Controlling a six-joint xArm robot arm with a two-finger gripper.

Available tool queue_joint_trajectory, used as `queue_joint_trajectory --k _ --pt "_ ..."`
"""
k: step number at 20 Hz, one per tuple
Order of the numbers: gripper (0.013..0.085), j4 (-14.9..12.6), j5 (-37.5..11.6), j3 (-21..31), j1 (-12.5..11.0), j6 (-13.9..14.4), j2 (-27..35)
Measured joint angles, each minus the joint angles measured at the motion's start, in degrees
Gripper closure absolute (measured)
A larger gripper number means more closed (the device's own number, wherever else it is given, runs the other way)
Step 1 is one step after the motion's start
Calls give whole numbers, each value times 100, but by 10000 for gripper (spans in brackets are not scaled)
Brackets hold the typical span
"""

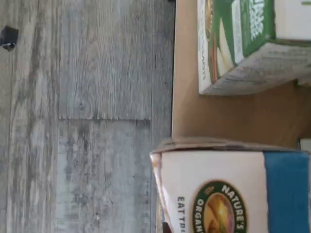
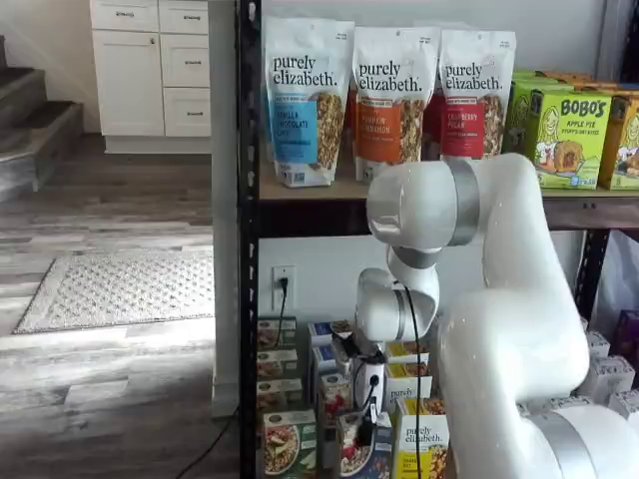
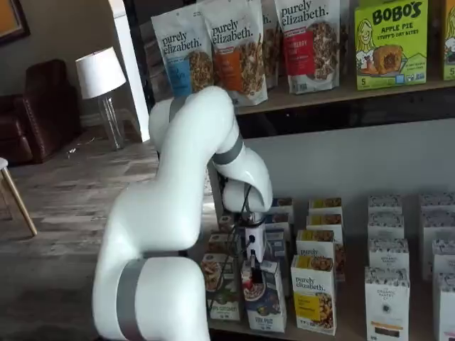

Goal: Pick up the blue and white box that is on the bottom shelf, the second box from the left

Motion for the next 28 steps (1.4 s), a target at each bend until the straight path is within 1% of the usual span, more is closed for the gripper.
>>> queue_joint_trajectory --k 7,11,14,17,18,22,28 --pt "530 -55 -86 545 128 174 -429" --pt "530 -276 -191 992 199 437 -751" --pt "530 -253 -243 1336 239 455 -1004" --pt "530 -168 -259 1632 266 405 -1238" --pt "530 -172 -281 1766 275 418 -1346" --pt "530 -350 -373 2316 299 604 -1783" --pt "530 -243 -349 2915 337 543 -2343"
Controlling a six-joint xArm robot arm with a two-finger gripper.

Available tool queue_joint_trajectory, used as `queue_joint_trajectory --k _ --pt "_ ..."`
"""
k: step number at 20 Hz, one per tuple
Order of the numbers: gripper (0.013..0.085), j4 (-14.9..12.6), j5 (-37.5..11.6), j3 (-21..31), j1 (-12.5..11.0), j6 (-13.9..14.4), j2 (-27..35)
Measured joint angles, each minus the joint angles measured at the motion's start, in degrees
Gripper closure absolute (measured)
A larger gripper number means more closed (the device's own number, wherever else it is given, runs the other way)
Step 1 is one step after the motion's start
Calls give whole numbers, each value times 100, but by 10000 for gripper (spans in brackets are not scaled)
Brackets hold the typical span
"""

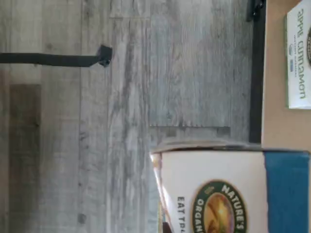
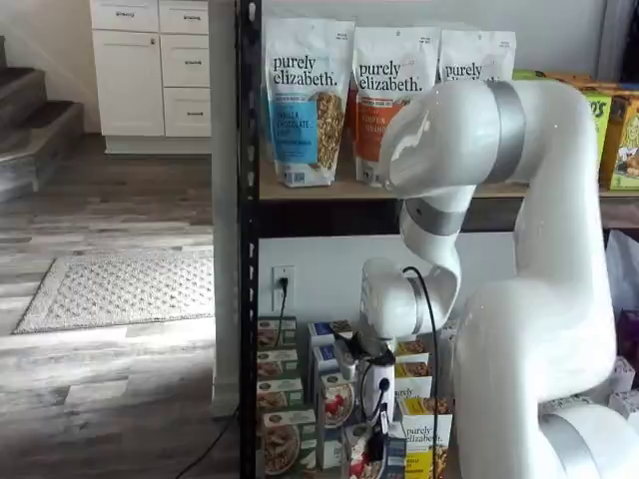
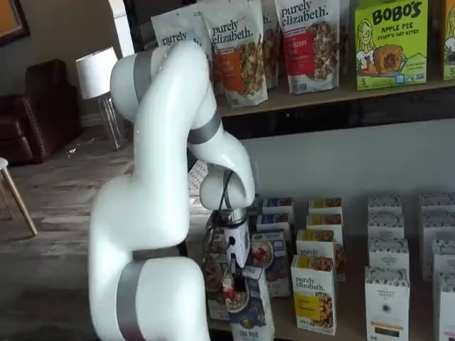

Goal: Pick up the blue and white box that is on the bottom shelf, the second box from the left

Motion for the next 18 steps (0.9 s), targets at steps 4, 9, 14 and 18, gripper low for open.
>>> queue_joint_trajectory --k 4,9,14,18 --pt "530 -23 15 449 46 69 -473" --pt "530 122 108 946 174 67 -1114" --pt "530 309 276 1399 290 30 -1864" --pt "530 193 389 1658 327 176 -2322"
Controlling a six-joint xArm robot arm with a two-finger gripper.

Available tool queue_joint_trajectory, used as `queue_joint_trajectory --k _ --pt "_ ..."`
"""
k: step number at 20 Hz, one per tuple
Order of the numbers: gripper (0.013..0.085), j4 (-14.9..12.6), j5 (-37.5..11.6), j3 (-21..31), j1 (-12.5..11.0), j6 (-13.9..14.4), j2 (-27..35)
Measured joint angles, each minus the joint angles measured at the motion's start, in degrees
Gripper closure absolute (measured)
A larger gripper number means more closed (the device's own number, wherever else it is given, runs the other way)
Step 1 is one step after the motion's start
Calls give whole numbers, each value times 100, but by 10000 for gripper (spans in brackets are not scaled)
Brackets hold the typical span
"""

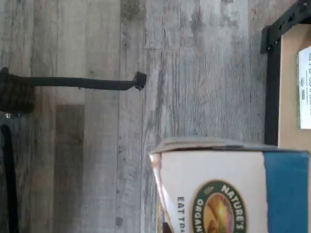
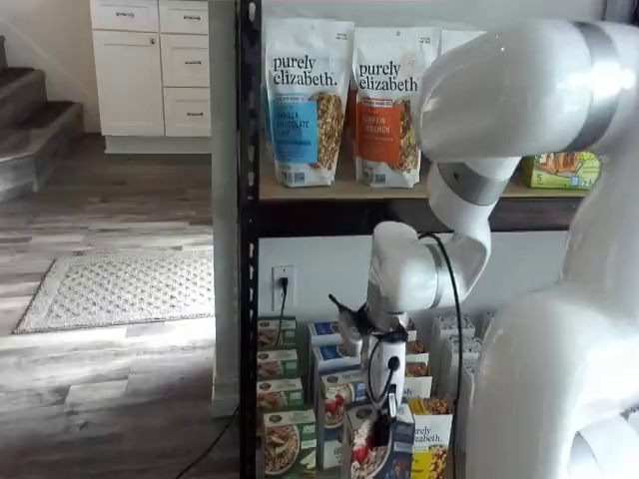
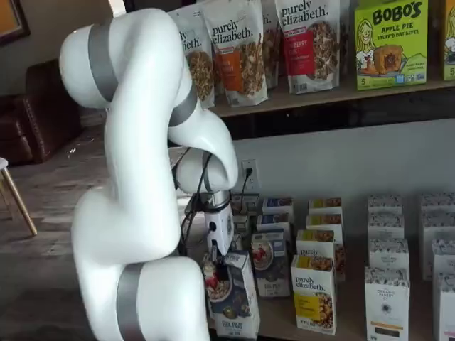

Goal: Pick up the blue and white box that is on the bottom shelf, the second box from the left

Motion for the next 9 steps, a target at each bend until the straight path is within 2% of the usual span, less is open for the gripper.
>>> queue_joint_trajectory --k 9 --pt "530 -7 490 405 -35 -3 -886"
